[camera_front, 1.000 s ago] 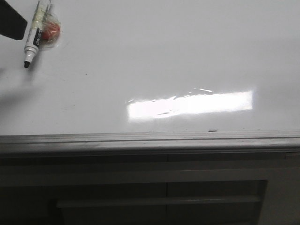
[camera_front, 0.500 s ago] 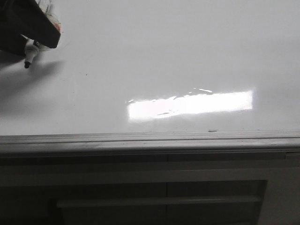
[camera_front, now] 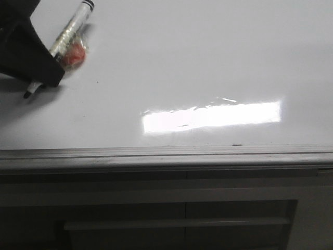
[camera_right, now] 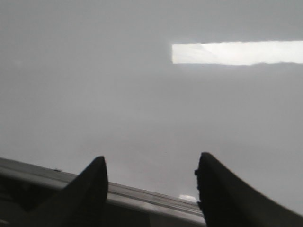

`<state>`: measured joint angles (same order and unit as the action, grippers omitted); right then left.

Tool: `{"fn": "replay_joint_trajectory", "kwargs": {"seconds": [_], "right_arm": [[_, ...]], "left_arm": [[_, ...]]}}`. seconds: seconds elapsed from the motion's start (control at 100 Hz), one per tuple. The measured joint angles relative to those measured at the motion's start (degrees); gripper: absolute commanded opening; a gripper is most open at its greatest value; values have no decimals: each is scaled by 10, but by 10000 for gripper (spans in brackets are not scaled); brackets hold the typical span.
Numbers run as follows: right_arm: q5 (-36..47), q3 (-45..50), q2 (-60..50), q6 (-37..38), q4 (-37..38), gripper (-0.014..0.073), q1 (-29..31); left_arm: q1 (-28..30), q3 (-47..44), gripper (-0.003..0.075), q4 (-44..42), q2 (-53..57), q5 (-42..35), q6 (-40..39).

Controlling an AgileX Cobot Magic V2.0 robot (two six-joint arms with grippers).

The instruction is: Write number 0 on whiteboard

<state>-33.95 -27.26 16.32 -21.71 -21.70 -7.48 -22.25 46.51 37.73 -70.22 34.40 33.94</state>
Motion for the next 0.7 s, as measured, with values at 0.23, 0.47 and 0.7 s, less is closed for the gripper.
{"fn": "replay_joint_trajectory", "kwargs": {"seconds": [0.23, 0.47, 0.7], "right_arm": [[-51, -45, 65, -297, -243, 363, -62], [-129, -132, 191, -421, -279, 394, -107], [-135, -192, 269, -460, -282, 394, -208]], "left_arm": [[-94, -3, -20, -17, 77, 91, 166], [-189, -3, -20, -25, 155, 109, 319], [-201, -3, -20, -29, 167, 112, 332]]}}
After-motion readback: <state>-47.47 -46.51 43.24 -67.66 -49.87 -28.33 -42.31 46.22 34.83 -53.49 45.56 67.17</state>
